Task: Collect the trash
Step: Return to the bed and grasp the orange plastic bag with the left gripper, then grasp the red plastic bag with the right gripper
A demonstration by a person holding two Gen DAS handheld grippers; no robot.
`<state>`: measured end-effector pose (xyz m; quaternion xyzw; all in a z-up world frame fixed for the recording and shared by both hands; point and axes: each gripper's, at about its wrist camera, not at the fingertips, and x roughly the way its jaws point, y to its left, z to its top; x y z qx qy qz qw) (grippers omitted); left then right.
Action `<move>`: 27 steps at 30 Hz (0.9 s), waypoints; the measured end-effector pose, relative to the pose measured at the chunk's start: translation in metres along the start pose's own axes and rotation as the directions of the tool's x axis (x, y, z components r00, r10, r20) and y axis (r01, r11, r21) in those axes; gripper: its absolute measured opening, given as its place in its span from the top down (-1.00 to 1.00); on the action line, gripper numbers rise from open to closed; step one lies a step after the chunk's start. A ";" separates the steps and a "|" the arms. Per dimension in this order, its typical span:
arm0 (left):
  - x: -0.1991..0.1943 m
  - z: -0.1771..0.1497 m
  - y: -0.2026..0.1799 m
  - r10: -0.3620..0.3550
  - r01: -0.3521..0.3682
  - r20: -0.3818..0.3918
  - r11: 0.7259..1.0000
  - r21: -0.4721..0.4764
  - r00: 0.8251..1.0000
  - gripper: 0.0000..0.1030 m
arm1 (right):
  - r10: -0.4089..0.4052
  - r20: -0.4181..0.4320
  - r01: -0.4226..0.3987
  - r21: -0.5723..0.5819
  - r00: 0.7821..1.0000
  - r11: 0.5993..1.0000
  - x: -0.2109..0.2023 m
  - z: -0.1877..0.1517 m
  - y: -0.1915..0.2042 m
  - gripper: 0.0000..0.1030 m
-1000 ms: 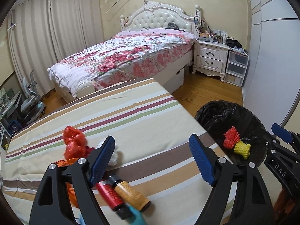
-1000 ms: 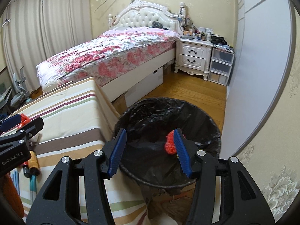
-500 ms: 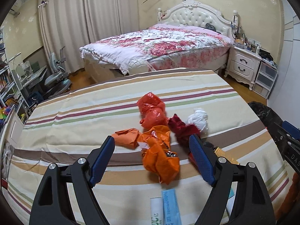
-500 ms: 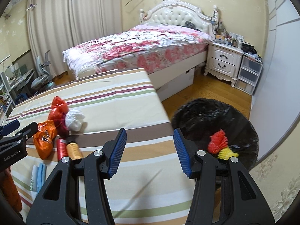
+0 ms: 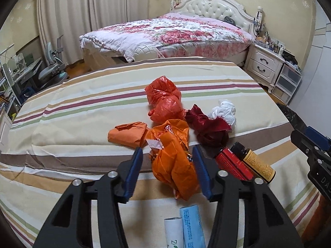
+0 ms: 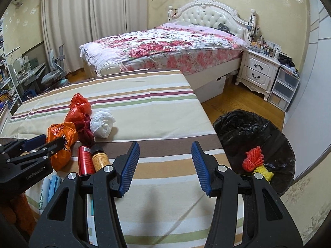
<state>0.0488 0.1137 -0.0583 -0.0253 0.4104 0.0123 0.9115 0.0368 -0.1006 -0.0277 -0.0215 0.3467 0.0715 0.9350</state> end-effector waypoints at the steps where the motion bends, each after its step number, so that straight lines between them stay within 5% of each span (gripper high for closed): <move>1: 0.000 -0.001 0.001 -0.014 0.014 0.001 1.000 -0.004 1.000 0.24 | 0.002 -0.001 -0.002 -0.005 1.000 1.000 0.000 0.000 0.002 0.01; 14: -0.035 -0.004 0.034 -0.005 0.008 0.061 0.998 -0.055 0.998 0.30 | 0.054 0.000 -0.054 -0.082 0.999 0.995 0.000 0.008 0.040 0.01; 27: -0.055 -0.004 0.125 0.170 -0.152 0.097 0.974 -0.167 0.981 0.30 | 0.162 -0.016 -0.162 -0.165 0.987 0.973 0.015 0.041 0.106 0.01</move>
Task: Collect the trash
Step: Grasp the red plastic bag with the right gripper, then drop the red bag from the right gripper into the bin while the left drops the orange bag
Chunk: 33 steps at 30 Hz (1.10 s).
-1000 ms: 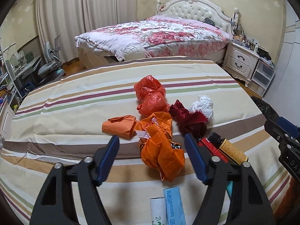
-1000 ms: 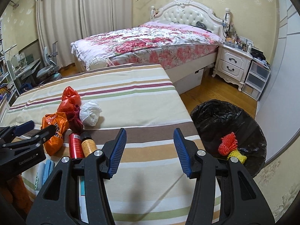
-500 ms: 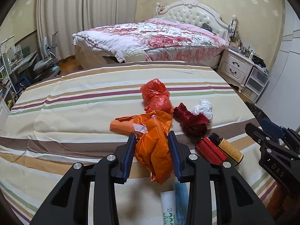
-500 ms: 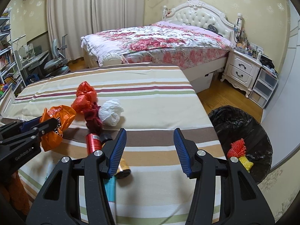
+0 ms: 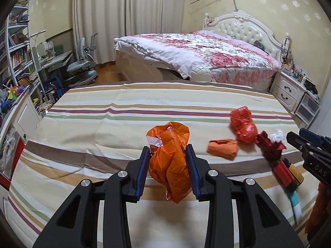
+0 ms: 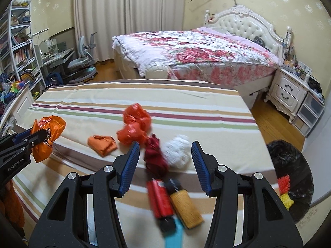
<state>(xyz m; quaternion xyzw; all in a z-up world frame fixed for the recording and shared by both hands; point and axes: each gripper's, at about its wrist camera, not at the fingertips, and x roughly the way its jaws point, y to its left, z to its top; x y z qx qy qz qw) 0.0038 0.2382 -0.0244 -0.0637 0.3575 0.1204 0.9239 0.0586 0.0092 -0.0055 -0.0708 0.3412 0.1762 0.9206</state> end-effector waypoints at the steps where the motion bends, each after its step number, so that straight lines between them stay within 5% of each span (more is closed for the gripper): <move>1: 0.001 0.002 0.008 0.015 -0.015 0.003 1.000 -0.010 1.000 0.30 | 0.012 -0.003 -0.012 -0.006 1.000 1.000 0.004 0.004 0.006 0.01; 8: 0.008 0.011 0.063 0.113 -0.112 0.012 0.991 -0.073 0.994 0.30 | 0.041 -0.055 -0.043 -0.041 0.998 0.998 0.042 0.025 0.039 0.01; 19: 0.015 0.002 0.090 0.141 -0.142 -0.016 0.983 -0.112 0.990 0.30 | -0.016 -0.181 0.007 -0.052 0.983 0.999 0.098 0.024 0.054 0.12; 22: 0.017 0.001 0.087 0.132 -0.133 -0.021 0.985 -0.111 0.991 0.30 | -0.017 -0.185 0.008 -0.051 0.983 0.999 0.099 0.022 0.054 0.26; 33: -0.001 0.005 0.045 0.045 -0.043 0.023 0.995 -0.087 0.999 0.30 | 0.003 -0.076 -0.005 -0.029 0.997 1.000 0.045 0.023 0.032 0.27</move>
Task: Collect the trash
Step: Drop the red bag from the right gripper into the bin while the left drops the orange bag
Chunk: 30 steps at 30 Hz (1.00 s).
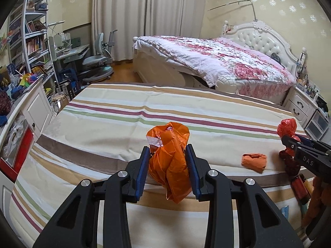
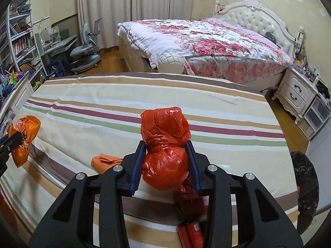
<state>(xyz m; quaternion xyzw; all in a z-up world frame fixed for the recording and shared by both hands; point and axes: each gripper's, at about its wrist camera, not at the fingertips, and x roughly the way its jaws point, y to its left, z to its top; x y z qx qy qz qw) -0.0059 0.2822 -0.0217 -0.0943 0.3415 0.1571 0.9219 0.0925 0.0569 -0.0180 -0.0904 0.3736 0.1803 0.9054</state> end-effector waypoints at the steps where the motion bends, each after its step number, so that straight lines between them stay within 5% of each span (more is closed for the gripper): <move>1: -0.003 0.000 -0.007 -0.012 0.012 0.007 1.000 0.007 1.000 0.30 | -0.003 0.008 0.003 0.007 1.000 1.000 -0.005 0.000 -0.006 0.27; 17: -0.040 -0.004 -0.136 -0.245 0.234 0.052 0.958 0.164 0.968 0.30 | -0.187 0.090 0.168 0.181 0.978 0.969 -0.095 -0.057 -0.132 0.27; 30: -0.056 -0.030 -0.280 -0.427 0.403 -0.008 0.847 0.347 0.904 0.30 | -0.365 0.056 0.325 0.344 0.930 0.881 -0.125 -0.105 -0.236 0.27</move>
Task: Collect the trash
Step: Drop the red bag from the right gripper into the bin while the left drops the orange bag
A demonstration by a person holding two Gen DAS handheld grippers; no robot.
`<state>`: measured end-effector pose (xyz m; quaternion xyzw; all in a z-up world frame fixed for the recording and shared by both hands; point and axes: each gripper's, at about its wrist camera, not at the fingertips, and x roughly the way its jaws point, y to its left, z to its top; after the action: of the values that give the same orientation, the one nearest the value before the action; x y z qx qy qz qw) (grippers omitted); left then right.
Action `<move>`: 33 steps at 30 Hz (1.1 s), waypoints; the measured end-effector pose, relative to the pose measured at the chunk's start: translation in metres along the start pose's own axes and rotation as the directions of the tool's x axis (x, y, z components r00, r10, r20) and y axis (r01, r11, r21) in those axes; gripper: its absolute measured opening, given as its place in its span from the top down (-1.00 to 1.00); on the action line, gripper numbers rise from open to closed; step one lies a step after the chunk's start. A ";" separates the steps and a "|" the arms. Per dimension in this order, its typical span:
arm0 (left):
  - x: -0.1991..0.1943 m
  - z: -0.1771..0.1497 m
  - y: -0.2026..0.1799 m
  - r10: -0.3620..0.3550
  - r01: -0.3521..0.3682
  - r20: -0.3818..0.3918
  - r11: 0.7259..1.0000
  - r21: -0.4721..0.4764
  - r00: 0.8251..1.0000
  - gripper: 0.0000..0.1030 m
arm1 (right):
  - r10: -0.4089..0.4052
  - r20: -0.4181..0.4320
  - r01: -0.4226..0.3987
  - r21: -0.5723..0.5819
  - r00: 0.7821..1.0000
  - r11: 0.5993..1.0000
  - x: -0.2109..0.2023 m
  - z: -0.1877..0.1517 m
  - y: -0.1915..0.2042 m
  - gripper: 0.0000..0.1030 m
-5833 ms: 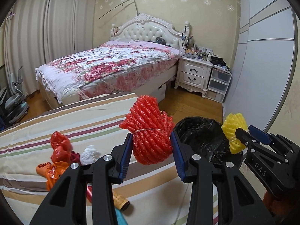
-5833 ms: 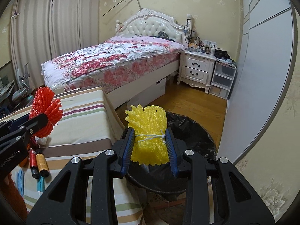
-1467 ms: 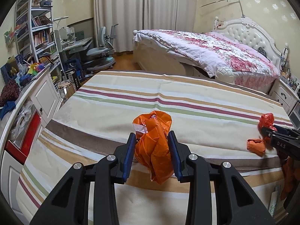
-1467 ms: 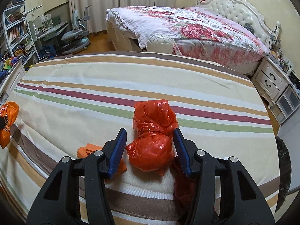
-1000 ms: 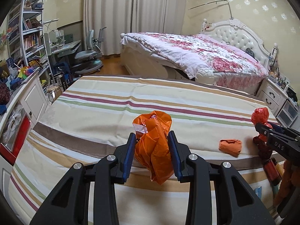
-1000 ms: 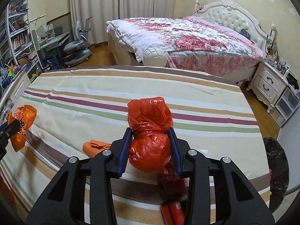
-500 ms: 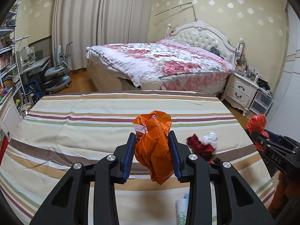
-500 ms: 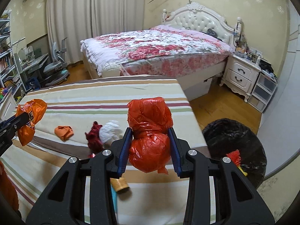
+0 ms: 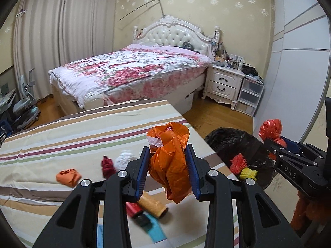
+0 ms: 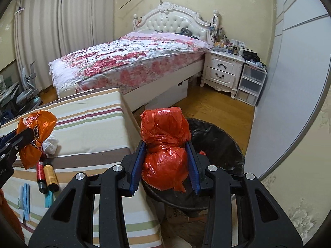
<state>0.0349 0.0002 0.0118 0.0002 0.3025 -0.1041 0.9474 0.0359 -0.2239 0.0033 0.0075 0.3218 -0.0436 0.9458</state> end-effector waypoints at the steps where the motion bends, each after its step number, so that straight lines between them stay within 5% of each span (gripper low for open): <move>1: 0.004 0.002 -0.010 -0.009 0.009 -0.001 1.000 0.014 1.000 0.30 | -0.007 -0.001 0.007 0.007 1.000 1.000 0.001 -0.001 -0.005 0.27; 12: 0.050 0.016 -0.071 -0.054 0.056 -0.025 0.992 0.109 0.998 0.30 | -0.048 -0.011 0.049 0.066 0.999 0.997 0.025 -0.002 -0.045 0.26; 30: 0.100 0.028 -0.106 -0.024 0.034 -0.057 0.985 0.167 0.998 0.29 | -0.055 -0.050 0.061 0.130 0.997 0.990 0.059 0.003 -0.076 0.24; 32: 0.103 0.029 -0.107 -0.023 0.034 -0.066 0.985 0.168 0.998 0.22 | -0.058 -0.052 0.064 0.132 0.997 0.989 0.062 0.004 -0.076 0.18; 33: 0.104 0.029 -0.107 -0.016 0.027 -0.068 0.986 0.165 0.998 0.00 | -0.059 -0.055 0.066 0.133 0.997 0.989 0.063 0.003 -0.077 0.11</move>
<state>0.1126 -0.1272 -0.0174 0.0793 0.3239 -0.1393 0.9324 0.0812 -0.3052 -0.0314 0.0626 0.3421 -0.0945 0.9328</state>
